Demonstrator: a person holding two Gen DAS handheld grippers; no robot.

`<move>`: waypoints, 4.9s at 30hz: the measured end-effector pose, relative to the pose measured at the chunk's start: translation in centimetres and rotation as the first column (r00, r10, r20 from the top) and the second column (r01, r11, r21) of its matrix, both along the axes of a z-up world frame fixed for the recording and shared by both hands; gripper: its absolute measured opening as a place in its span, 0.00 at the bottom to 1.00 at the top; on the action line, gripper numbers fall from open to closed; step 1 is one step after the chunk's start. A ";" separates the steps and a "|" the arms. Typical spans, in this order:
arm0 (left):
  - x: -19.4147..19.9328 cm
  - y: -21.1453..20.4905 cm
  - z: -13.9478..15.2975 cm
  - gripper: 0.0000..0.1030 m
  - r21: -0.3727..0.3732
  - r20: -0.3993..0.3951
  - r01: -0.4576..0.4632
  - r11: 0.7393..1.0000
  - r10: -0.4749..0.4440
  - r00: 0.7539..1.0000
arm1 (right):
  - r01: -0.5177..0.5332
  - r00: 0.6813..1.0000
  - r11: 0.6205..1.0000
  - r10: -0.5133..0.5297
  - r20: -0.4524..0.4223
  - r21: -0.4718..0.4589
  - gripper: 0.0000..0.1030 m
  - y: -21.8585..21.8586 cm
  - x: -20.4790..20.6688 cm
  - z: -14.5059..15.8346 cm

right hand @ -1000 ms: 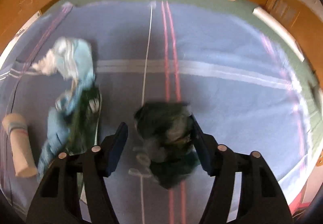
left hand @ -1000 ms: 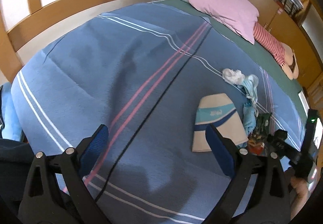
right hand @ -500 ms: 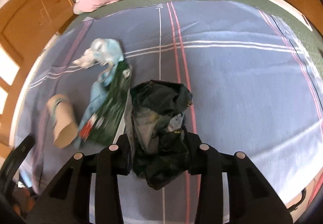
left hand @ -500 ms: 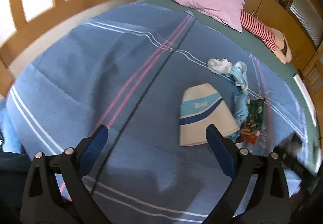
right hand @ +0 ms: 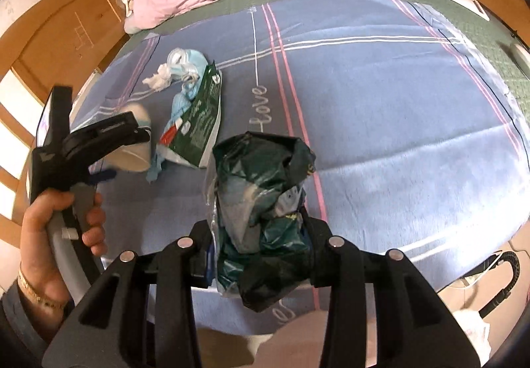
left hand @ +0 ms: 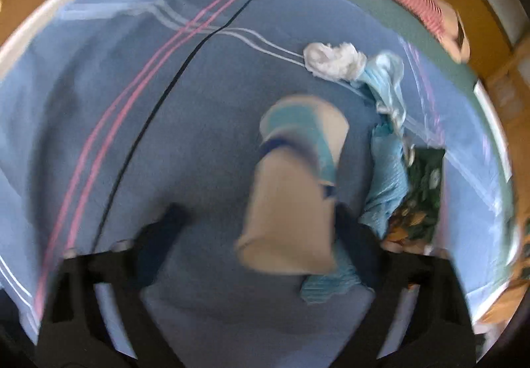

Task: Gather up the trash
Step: 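Carry the paper cup and dark bag over the bin and open both grippers, then grasp the green snack bag with the right gripper while the left gripper grasps the blue cloth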

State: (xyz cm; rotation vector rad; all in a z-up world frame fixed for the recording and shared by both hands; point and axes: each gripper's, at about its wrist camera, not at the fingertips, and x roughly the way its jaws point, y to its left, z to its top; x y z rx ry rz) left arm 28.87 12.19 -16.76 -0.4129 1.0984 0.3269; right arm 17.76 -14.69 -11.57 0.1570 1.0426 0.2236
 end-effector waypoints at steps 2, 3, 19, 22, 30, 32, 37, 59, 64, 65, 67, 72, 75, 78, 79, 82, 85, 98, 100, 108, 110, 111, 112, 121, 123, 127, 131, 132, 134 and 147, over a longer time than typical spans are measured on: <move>0.0 -0.5 0.1 0.44 0.094 -0.014 0.011 0.996 -0.010 1.000 | 0.006 1.000 1.000 -0.006 0.009 -0.014 0.38 -0.2 -0.5 0.2; -0.2 -0.7 0.1 0.40 0.114 -0.009 0.011 0.993 -0.010 1.000 | 0.009 1.000 1.000 -0.009 0.011 -0.012 0.38 -0.3 -0.7 0.2; -6.5 -3.0 8.4 0.28 0.322 0.343 -0.057 0.945 -0.061 0.937 | 0.051 0.995 0.997 -0.046 0.094 -0.055 0.38 -0.6 -3.7 2.6; -8.3 -3.7 9.3 0.28 0.346 0.386 -0.050 0.937 -0.094 0.918 | 0.052 0.993 0.997 -0.046 0.111 -0.051 0.38 -0.6 -4.4 3.3; -14.6 -6.4 12.3 0.28 0.389 0.475 -0.021 0.921 -0.181 0.861 | 0.069 0.984 0.996 -0.059 0.170 -0.050 0.38 -2.5 -7.2 5.9; -16.2 -7.0 13.1 0.28 0.385 0.487 -0.009 0.923 -0.195 0.852 | 0.071 0.981 0.996 -0.060 0.184 -0.051 0.38 -3.3 -8.1 6.6; -20.2 -8.9 14.5 0.28 0.357 0.499 0.074 0.931 -0.257 0.828 | 0.059 0.970 0.996 -0.041 0.240 -0.067 0.38 -4.6 -10.8 9.0; -30.7 -23.3 13.1 0.28 0.421 0.391 0.467 0.778 -0.620 0.680 | -0.006 0.976 0.998 0.021 0.216 -0.068 0.59 -13.2 -21.9 10.9; -30.9 -23.7 12.9 0.28 0.417 0.377 0.478 0.773 -0.626 0.683 | 0.058 0.965 0.998 -0.052 0.255 -0.014 0.71 -14.7 -22.3 11.4; -30.8 -23.7 12.8 0.28 0.415 0.374 0.481 0.772 -0.627 0.684 | 0.085 0.960 0.996 -0.086 0.265 0.018 0.72 -15.4 -22.3 11.7; -30.6 -23.8 12.5 0.28 0.408 0.363 0.491 0.769 -0.630 0.686 | 0.127 0.950 0.990 -0.140 0.279 0.064 0.72 -16.3 -22.3 12.0; -30.2 -24.2 11.1 0.34 0.356 0.322 0.573 0.738 -0.673 0.666 | 0.202 0.925 0.963 -0.247 0.288 0.179 0.73 -18.5 -22.4 12.3; -30.6 -25.3 10.2 0.49 0.365 0.286 0.605 0.708 -0.703 0.651 | 0.219 0.919 0.953 -0.274 0.284 0.210 0.73 -19.0 -22.2 12.5; -30.8 -25.4 10.2 0.70 0.377 0.291 0.599 0.706 -0.705 0.647 | 0.227 0.918 0.952 -0.280 0.280 0.205 0.73 -19.1 -22.1 12.3; -30.9 -25.5 10.2 0.72 0.380 0.292 0.597 0.706 -0.705 0.647 | 0.228 0.919 0.952 -0.280 0.277 0.206 0.73 -19.0 -22.0 12.3; -30.7 -25.3 10.3 0.76 0.377 0.296 0.588 0.716 -0.694 0.656 | 0.229 0.923 0.949 -0.282 0.261 0.217 0.73 -18.9 -21.6 12.0; -30.5 -24.9 10.3 0.76 0.368 0.294 0.579 0.727 -0.682 0.670 | 0.224 0.927 0.950 -0.277 0.254 0.218 0.73 -18.6 -21.4 11.8; -30.9 -24.2 11.0 0.78 0.469 0.306 0.495 0.731 -0.660 0.686 | 0.218 0.936 0.954 -0.264 0.233 0.207 0.73 -17.6 -20.7 10.7; -30.7 -24.1 10.9 0.78 0.464 0.300 0.497 0.733 -0.658 0.691 | 0.214 0.939 0.955 -0.259 0.228 0.205 0.73 -17.4 -20.6 10.5; -29.2 -23.0 9.9 0.78 0.456 0.271 0.485 0.746 -0.636 0.723 | 0.209 0.945 0.956 -0.251 0.207 0.205 0.73 -16.9 -19.7 9.4; -27.7 -21.2 9.6 0.72 0.460 0.266 0.436 0.773 -0.589 0.763 | 0.211 0.945 0.954 -0.254 0.204 0.211 0.73 -16.9 -19.4 9.2; -26.6 -19.6 9.5 0.69 0.437 0.270 0.407 0.802 -0.549 0.791 | 0.212 0.946 0.954 -0.255 0.199 0.213 0.73 -16.8 -19.1 9.0; -25.6 -18.3 9.4 0.60 0.408 0.274 0.383 0.829 -0.511 0.815 | 0.213 0.948 0.954 -0.254 0.193 0.211 0.73 -16.7 -18.7 8.8; -13.1 -3.8 7.5 0.46 0.206 0.231 0.062 0.977 -0.109 0.967 | 0.175 0.969 0.974 -0.196 0.151 0.143 0.73 -12.1 -10.7 7.4; -11.7 -1.6 7.1 0.57 0.213 0.236 -0.003 0.977 -0.048 0.971 | 0.151 0.974 0.980 -0.170 0.148 0.131 0.73 -9.9 -7.6 7.0; -12.2 1.4 5.5 0.58 0.088 0.210 -0.125 0.988 0.104 0.972 | 0.063 0.993 0.989 -0.076 0.092 0.136 0.73 -3.6 0.1 5.0; -12.4 1.8 4.6 0.58 0.082 0.182 -0.130 0.988 0.114 0.977 | 0.026 1.000 0.991 -0.026 -0.003 0.129 0.73 3.0 7.8 1.4; -12.5 1.7 4.7 0.58 0.088 0.189 -0.133 0.987 0.114 0.975 | 0.028 0.999 0.989 -0.022 -0.044 0.146 0.73 4.5 10.0 0.1; -12.6 1.7 5.0 0.58 0.107 0.205 -0.133 0.985 0.109 0.973 | 0.035 0.996 0.988 -0.022 -0.091 0.151 0.62 6.1 11.9 -1.5; -0.5 -3.7 2.6 0.59 0.022 0.192 0.157 0.987 -0.159 0.969 | 0.013 0.999 0.996 -0.009 -0.046 0.090 0.09 -0.5 6.6 0.1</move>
